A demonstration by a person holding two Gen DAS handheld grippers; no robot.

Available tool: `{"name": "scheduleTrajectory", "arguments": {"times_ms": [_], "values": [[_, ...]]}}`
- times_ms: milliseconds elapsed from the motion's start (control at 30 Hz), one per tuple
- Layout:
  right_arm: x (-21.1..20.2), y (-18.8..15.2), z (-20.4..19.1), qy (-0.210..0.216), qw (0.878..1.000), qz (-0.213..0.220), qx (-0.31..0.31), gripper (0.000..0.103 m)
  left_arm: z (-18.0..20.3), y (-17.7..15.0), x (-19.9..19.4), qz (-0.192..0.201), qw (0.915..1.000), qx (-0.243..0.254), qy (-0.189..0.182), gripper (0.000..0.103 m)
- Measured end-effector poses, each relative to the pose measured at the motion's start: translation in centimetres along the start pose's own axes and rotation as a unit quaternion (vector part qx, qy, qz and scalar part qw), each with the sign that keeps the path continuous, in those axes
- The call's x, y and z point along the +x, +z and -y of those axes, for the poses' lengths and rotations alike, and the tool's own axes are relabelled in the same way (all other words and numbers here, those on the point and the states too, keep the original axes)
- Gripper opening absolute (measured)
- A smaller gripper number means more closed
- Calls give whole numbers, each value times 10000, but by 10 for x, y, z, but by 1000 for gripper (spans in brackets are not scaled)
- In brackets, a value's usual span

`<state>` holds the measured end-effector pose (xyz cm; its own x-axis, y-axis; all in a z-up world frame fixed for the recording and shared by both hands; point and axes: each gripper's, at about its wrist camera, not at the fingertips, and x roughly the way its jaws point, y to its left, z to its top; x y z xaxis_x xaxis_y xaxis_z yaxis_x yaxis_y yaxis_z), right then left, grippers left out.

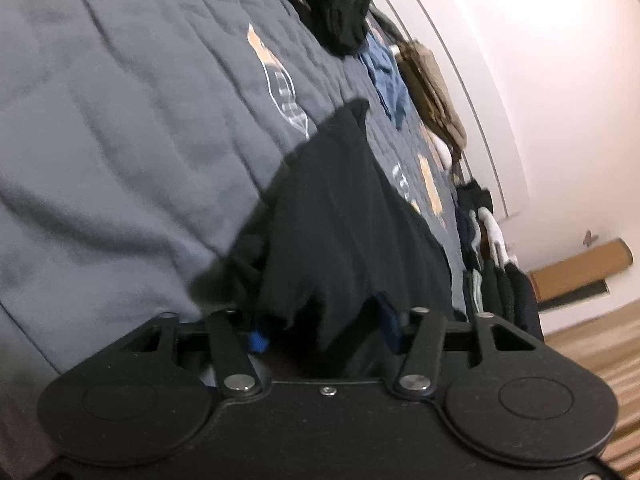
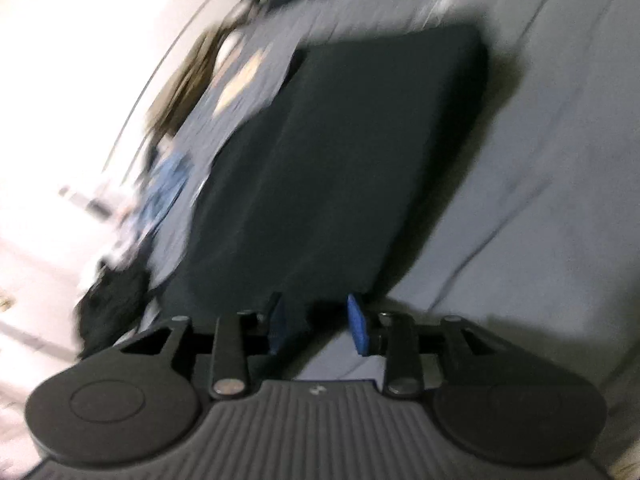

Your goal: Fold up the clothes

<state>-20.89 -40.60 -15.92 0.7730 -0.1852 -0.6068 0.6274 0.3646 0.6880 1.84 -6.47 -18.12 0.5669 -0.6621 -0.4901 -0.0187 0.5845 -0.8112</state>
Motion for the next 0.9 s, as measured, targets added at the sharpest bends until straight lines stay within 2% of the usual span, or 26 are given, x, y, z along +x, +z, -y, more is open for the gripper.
{"name": "scheduleTrajectory", "arguments": {"times_ms": [67, 100, 233, 300, 367, 467, 500, 533, 567, 600, 800, 867, 900], "values": [[-7, 14, 7, -149, 9995, 286, 41, 45, 2, 2, -7, 213, 9997, 86, 56, 21], [-6, 23, 12, -160, 9994, 304, 92, 48, 3, 3, -11, 262, 9996, 132, 47, 20], [8, 46, 49, -282, 9949, 305, 918, 49, 6, 4, -19, 295, 9995, 105, -107, 19], [17, 50, 61, -66, 9924, 330, 1187, 50, 7, 5, -16, 236, 9996, 121, -86, 22], [21, 53, 61, 65, 9903, 476, 1302, 52, 5, 6, -10, 109, 9999, 60, -90, 46], [31, 61, 59, 227, 9909, 621, 1169, 54, 6, 3, -1, 98, 9998, 167, -103, 48], [31, 62, 61, 250, 9896, 658, 1252, 50, 8, 3, 0, 159, 9994, 297, -73, 45], [31, 63, 63, 272, 9881, 696, 1344, 30, 9, 2, -1, 217, 9990, 390, -15, 27], [32, 64, 66, 294, 9865, 734, 1437, 15, 9, 3, -2, 249, 9987, 446, 17, 20], [28, 65, 66, 362, 9851, 792, 1484, 10, 8, 6, -3, 228, 9988, 422, -3, 17], [-9, 67, 56, 903, 9749, 1000, 1771, 8, 17, 31, -42, 368, 9972, 514, -409, 13], [-20, 64, 51, 915, 9771, 865, 1717, 8, 17, 40, -57, 299, 9972, 588, -362, 13], [-24, 58, 52, 831, 9797, 764, 1657, 8, 12, 42, -60, 160, 9981, 556, -222, 13]]}}
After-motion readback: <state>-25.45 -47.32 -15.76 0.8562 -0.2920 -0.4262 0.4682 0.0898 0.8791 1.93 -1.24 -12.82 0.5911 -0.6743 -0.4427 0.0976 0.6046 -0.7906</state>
